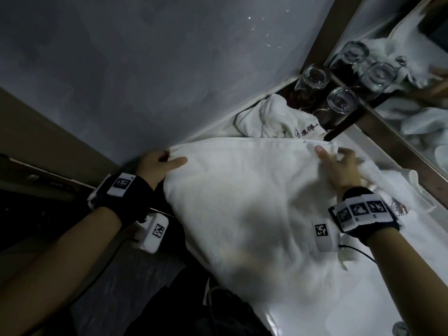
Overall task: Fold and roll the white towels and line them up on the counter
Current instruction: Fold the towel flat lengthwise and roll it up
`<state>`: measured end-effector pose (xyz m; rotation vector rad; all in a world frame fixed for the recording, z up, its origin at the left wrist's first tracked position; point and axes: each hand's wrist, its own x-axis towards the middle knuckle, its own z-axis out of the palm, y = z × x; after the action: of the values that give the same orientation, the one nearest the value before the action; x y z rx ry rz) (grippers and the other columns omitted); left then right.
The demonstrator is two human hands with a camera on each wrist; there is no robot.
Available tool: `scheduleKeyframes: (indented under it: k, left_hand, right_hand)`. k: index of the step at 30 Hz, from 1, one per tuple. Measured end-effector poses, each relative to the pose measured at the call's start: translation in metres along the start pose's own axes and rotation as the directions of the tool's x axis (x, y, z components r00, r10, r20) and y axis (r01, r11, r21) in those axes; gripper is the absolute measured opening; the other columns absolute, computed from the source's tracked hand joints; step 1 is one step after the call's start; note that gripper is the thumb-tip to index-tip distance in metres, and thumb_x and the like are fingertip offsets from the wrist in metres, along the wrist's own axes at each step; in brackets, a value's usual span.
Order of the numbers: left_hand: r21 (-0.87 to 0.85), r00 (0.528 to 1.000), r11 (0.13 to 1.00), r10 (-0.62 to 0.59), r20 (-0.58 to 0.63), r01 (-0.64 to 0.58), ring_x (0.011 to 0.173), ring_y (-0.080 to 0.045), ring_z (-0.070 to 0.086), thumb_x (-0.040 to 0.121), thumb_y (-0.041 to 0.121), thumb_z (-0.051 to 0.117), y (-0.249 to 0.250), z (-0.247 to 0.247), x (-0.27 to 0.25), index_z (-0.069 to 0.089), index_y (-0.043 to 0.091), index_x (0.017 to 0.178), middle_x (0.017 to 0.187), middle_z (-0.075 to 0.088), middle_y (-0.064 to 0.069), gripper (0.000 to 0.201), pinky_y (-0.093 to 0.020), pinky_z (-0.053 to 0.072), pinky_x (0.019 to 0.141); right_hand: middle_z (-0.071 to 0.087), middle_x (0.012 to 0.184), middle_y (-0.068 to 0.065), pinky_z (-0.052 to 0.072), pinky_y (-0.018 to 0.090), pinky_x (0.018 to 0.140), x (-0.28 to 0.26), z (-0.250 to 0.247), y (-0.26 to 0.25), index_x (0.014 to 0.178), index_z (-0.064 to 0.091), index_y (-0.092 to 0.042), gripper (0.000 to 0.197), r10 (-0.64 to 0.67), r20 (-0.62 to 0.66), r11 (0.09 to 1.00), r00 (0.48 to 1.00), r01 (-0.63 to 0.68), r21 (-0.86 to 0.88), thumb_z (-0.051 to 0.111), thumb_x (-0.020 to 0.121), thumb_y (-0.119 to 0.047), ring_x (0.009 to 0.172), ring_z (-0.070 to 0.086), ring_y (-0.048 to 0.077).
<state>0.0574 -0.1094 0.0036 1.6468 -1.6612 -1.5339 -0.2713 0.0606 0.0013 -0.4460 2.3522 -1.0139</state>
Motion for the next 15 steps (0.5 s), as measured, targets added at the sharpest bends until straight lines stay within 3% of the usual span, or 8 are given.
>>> scheduleKeyframes:
  k: [3,5,7,10,13,15]
  left_hand:
    - [-0.025,1.0,1.0,0.004,-0.001,-0.004,0.123,-0.03,0.049,0.095,0.029,0.047,0.003,0.018,-0.009,0.049,0.001,0.127,0.131,0.053,-0.019,0.043,-0.047,0.035,0.109]
    - [0.101,1.0,0.995,-0.007,-0.007,0.008,0.134,-0.027,0.035,0.098,0.033,0.035,0.004,0.028,-0.013,0.034,0.003,0.138,0.145,0.038,-0.017,0.05,-0.039,0.02,0.117]
    - [0.214,0.999,0.977,0.006,-0.044,0.004,0.136,-0.027,0.032,0.099,0.03,0.032,0.003,0.035,-0.017,0.031,0.001,0.138,0.147,0.033,-0.018,0.048,-0.026,0.017,0.111]
    - [0.251,0.995,0.968,0.03,-0.091,-0.006,0.126,-0.034,0.042,0.1,0.027,0.032,0.005,0.042,-0.029,0.036,-0.004,0.129,0.137,0.043,-0.026,0.043,-0.03,0.031,0.1]
    - [0.2,0.997,0.98,0.015,-0.073,0.0,0.124,-0.034,0.045,0.099,0.028,0.033,0.006,0.04,-0.038,0.037,-0.002,0.13,0.134,0.046,-0.024,0.043,-0.033,0.035,0.1]
    - [0.111,0.998,0.993,-0.039,-0.055,0.045,0.126,-0.033,0.043,0.098,0.025,0.038,0.006,0.036,-0.041,0.038,0.001,0.13,0.136,0.045,-0.021,0.04,-0.036,0.034,0.104]
  right_hand:
    - [0.061,0.112,0.017,0.049,0.044,0.089,-0.007,-0.004,0.005,0.113,0.054,0.002,0.082,0.11,0.184,0.974,0.977,-0.069,-0.216,0.066,0.067,-0.064,0.103,0.059,0.033]
    - [0.064,0.103,0.017,0.049,0.044,0.091,-0.014,-0.006,0.014,0.093,0.058,-0.002,0.061,0.115,0.266,0.96,0.957,-0.038,-0.279,0.073,0.068,-0.055,0.096,0.061,0.032]
    - [0.062,0.1,0.016,0.047,0.048,0.093,-0.023,-0.006,0.024,0.096,0.055,-0.005,0.04,0.076,0.283,0.972,0.956,-0.008,-0.236,0.073,0.076,-0.035,0.1,0.059,0.035]
    - [0.058,0.104,0.023,0.044,0.043,0.086,-0.03,-0.009,0.03,0.113,0.041,-0.001,0.041,-0.102,0.179,0.957,0.978,0.146,-0.251,0.061,0.088,-0.025,0.102,0.055,0.038]
    - [0.055,0.078,0.013,0.037,0.03,0.063,-0.039,-0.013,0.025,0.115,0.033,0.002,0.041,-0.375,0.136,0.906,0.917,0.393,-0.156,0.058,0.09,-0.018,0.074,0.056,0.025]
    - [0.051,0.063,0.006,0.034,0.02,0.051,-0.045,-0.016,0.021,0.118,0.027,0.003,0.042,-0.521,0.097,0.846,0.848,0.528,-0.071,0.056,0.09,-0.008,0.048,0.052,0.004]
